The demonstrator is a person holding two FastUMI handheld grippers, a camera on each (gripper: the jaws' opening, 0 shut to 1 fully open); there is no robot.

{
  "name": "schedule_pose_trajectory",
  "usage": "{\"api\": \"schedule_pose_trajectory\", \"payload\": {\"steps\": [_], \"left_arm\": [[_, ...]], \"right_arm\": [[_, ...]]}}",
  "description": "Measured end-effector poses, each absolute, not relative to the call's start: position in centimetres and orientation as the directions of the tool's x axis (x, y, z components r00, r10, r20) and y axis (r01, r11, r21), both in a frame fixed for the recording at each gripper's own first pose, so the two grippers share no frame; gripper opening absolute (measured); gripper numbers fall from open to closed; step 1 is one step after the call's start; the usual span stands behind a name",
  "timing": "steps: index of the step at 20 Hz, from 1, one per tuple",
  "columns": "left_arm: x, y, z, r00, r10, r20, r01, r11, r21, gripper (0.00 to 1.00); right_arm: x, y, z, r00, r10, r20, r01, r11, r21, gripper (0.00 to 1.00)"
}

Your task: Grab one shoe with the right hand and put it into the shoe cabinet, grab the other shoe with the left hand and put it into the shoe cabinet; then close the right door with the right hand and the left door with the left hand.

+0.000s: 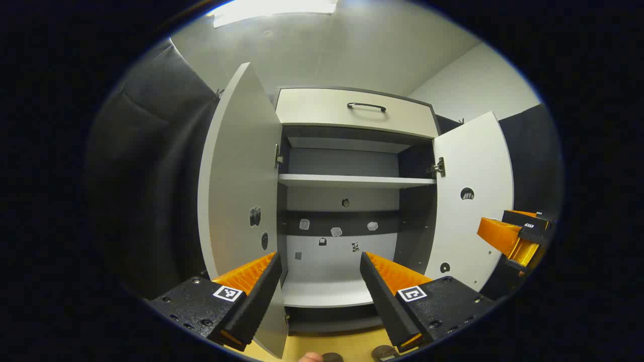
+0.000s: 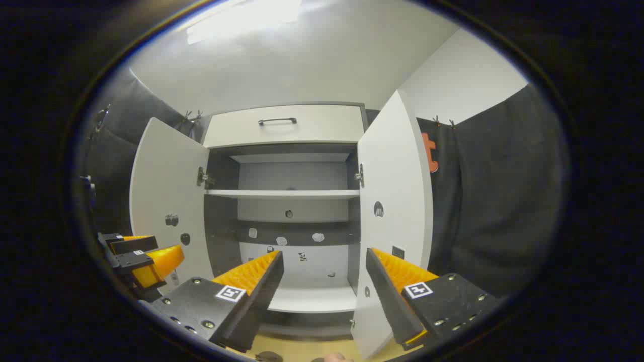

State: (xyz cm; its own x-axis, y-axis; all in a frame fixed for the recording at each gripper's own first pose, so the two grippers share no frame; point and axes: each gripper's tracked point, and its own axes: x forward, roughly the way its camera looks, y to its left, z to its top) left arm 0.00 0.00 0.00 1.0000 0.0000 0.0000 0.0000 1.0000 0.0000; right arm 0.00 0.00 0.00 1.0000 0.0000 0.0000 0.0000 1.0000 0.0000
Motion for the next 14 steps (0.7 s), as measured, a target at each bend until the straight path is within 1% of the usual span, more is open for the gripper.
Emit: {"api": "schedule_pose_trajectory", "payload": {"steps": [1, 2, 3, 4, 6, 7, 8, 9, 10, 14], "left_arm": [[0.1, 0.0, -0.1, 1.000, 0.004, 0.000, -0.004, 1.000, -0.003, 0.96], [0.1, 0.2, -0.2, 1.000, 0.012, -0.002, -0.012, 1.000, -0.006, 0.96], [0.1, 0.4, -0.4, 1.000, 0.021, -0.009, -0.021, 1.000, -0.010, 0.93], [0.2, 0.7, -0.4, 1.000, 0.027, -0.013, -0.028, 1.000, -0.015, 0.96], [0.3, 0.9, -0.2, 0.999, 0.037, -0.015, -0.038, 0.999, -0.019, 0.96], [0.5, 1.1, -0.1, 0.999, 0.043, -0.011, -0.043, 0.999, -0.019, 0.93], [0.6, 1.1, 0.1, 0.999, 0.044, -0.006, -0.044, 0.999, -0.021, 0.96], [0.6, 0.9, 0.2, 0.999, 0.041, -0.001, -0.041, 0.999, -0.022, 0.94], [0.7, 0.7, 0.4, 0.999, 0.034, -0.001, -0.034, 0.999, -0.019, 0.96], [0.7, 0.8, 1.7, 0.999, 0.040, 0.037, -0.039, 0.999, -0.020, 0.96]], "right_arm": [[0.1, 0.0, 0.3, 1.000, 0.003, 0.004, -0.003, 1.000, 0.006, 0.95], [0.2, 0.1, 0.5, 1.000, 0.007, 0.007, -0.007, 1.000, 0.007, 0.94], [0.3, 0.0, 0.4, 1.000, 0.007, -0.004, -0.007, 1.000, 0.004, 0.98], [0.5, 0.1, 0.1, 1.000, 0.010, -0.016, -0.010, 1.000, 0.003, 0.95], [0.5, 0.9, 0.3, 0.999, 0.033, -0.017, -0.033, 0.999, 0.022, 0.95], [0.7, 1.1, 0.6, 0.999, 0.041, -0.013, -0.041, 0.999, 0.028, 0.98], [0.7, 1.1, 0.5, 0.999, 0.049, -0.014, -0.048, 0.998, 0.028, 0.98], [0.8, 1.3, 0.5, 0.998, 0.059, -0.017, -0.059, 0.998, 0.025, 0.95], [0.9, 1.3, 0.6, 0.998, 0.063, -0.017, -0.063, 0.998, 0.022, 0.95], [1.3, 1.2, 0.3, 0.997, 0.067, -0.022, -0.067, 0.998, 0.008, 0.94]]}}
